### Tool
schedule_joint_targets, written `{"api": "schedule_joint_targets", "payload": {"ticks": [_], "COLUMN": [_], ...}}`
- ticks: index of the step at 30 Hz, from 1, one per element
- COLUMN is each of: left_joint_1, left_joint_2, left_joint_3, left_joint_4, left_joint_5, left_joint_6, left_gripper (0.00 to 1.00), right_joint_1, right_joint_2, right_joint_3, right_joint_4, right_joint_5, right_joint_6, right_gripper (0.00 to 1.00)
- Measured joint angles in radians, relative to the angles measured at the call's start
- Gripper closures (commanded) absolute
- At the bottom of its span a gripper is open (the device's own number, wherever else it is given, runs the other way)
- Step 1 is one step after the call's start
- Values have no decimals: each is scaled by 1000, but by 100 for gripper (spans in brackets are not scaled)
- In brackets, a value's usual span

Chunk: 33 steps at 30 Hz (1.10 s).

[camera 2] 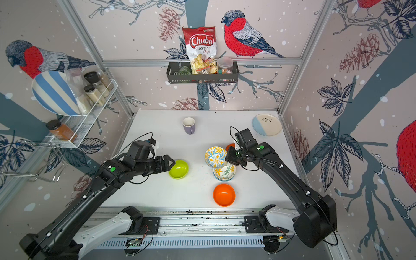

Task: Stack the bowls
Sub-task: Place the bowl on the bowl.

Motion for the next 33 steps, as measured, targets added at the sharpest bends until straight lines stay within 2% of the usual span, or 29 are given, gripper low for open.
{"api": "schedule_joint_targets", "payload": {"ticks": [6,16,33], "left_joint_1": [8,21,26], "left_joint_2": [-18,-15,-10], "left_joint_3": [-31,-64,-102], "left_joint_4": [-22,-22,-21], "left_joint_5": [-24,-42,-51], "left_joint_6": [5,8,17], "left_gripper": [15,15,15], "right_joint_1": [-71,-117,-123], "right_joint_2": [-30,-26,9], "right_joint_3": [-78,-163,-222], "right_joint_4": [2,44,116], "right_joint_5": [-19,-33,-61], "right_joint_6": [-24,-49,-79], "right_gripper": [100,100,100]}}
